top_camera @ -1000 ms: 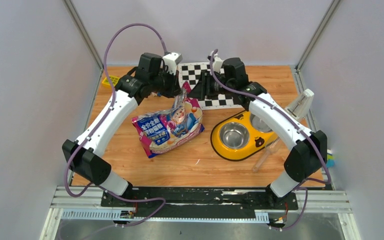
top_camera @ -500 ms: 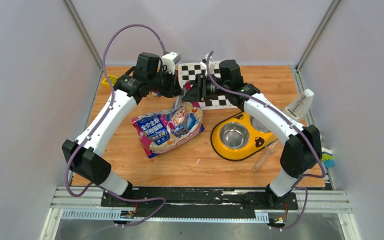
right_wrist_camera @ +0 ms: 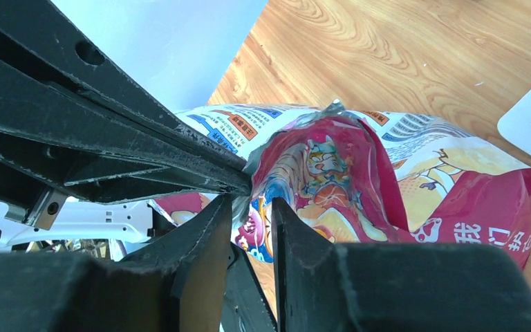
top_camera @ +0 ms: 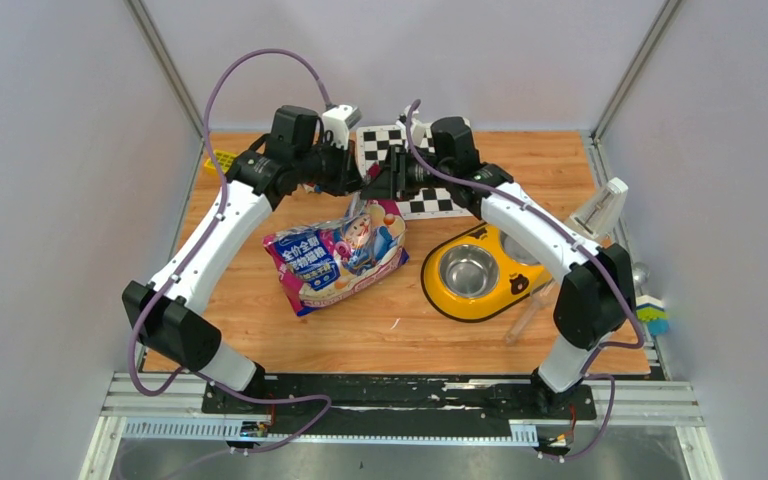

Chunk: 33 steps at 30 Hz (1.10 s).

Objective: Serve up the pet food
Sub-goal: Open the pet food bag at the center of the board.

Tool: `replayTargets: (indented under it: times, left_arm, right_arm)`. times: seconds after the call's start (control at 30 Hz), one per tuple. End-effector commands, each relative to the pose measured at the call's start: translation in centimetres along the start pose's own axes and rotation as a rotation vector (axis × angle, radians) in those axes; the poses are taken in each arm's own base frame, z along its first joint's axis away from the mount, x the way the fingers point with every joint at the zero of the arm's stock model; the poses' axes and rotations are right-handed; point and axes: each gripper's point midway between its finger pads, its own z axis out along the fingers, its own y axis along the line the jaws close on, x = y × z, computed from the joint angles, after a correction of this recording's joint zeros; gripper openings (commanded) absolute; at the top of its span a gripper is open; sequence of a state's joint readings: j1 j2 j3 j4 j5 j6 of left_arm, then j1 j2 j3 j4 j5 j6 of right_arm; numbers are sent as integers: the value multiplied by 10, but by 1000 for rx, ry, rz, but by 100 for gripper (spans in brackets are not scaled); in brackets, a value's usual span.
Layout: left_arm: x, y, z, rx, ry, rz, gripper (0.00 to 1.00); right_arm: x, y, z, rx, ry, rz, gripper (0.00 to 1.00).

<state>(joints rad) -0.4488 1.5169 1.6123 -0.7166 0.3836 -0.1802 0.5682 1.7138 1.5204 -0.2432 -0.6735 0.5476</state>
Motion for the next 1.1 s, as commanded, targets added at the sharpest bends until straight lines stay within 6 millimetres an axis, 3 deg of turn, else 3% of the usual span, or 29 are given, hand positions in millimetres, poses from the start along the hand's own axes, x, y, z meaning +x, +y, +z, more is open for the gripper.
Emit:
replayTargets:
  times: [0.0, 0.23, 0.47, 0.8, 1.07]
  left_arm:
    - [-1, -5, -11, 11, -16, -8, 0]
    - [-2, -6, -12, 11, -19, -8, 0]
    - [-2, -5, -13, 5, -20, -8, 0]
    - [-3, -3, -14, -4, -24, -7, 0]
    - [-2, -3, -13, 2, -23, -14, 0]
  right_arm:
    - [-15, 1, 4, 19, -37, -37, 27]
    - [-11, -1, 5, 16, -26, -45, 25]
    - [-7, 7, -4, -2, -29, -71, 36]
    - [-2, 8, -7, -13, -24, -72, 34]
    - [-11, 5, -4, 18, -42, -57, 31]
